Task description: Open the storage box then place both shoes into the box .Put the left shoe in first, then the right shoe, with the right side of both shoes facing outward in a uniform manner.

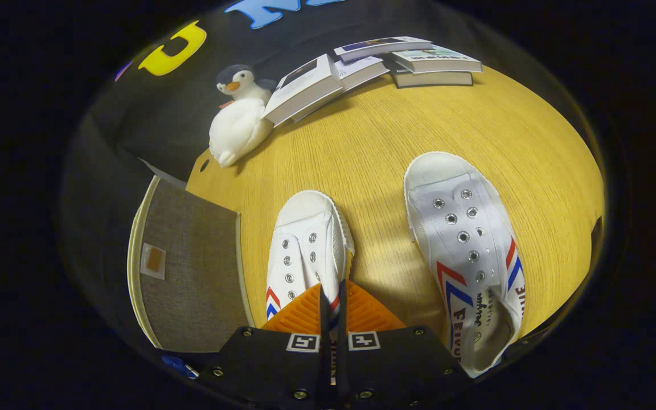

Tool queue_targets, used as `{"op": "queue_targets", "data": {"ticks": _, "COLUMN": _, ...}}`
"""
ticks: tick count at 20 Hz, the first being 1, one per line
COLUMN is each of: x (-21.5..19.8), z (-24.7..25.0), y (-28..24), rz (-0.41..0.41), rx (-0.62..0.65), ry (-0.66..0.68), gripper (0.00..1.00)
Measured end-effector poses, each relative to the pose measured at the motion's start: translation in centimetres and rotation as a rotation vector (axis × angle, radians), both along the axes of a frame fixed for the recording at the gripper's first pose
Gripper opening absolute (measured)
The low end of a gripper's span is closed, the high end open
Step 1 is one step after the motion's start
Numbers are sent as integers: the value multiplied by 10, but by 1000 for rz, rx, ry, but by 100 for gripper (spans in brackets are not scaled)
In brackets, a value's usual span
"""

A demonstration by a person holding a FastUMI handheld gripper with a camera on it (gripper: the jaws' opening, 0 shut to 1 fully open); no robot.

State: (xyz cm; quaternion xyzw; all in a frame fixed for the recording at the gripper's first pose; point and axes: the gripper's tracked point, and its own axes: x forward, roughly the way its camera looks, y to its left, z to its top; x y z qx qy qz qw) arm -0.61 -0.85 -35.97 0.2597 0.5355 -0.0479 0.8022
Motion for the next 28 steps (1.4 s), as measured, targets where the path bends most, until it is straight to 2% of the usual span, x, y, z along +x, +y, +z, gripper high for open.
{"op": "queue_targets", "data": {"ticks": 3, "x": 6, "z": 22, "y": 8, "rz": -24, "rx": 48, "ry": -28, "gripper": 4}}
{"op": "queue_targets", "data": {"ticks": 9, "x": 24, "z": 79, "y": 29, "rz": -23, "rx": 113, "ry": -87, "gripper": 4}}
{"op": "queue_targets", "data": {"ticks": 18, "x": 59, "z": 148, "y": 82, "rz": 42, "rx": 144, "ry": -169, "gripper": 4}}
{"op": "queue_targets", "data": {"ticks": 28, "x": 75, "z": 151, "y": 176, "rz": 167, "rx": 169, "ry": -167, "gripper": 4}}
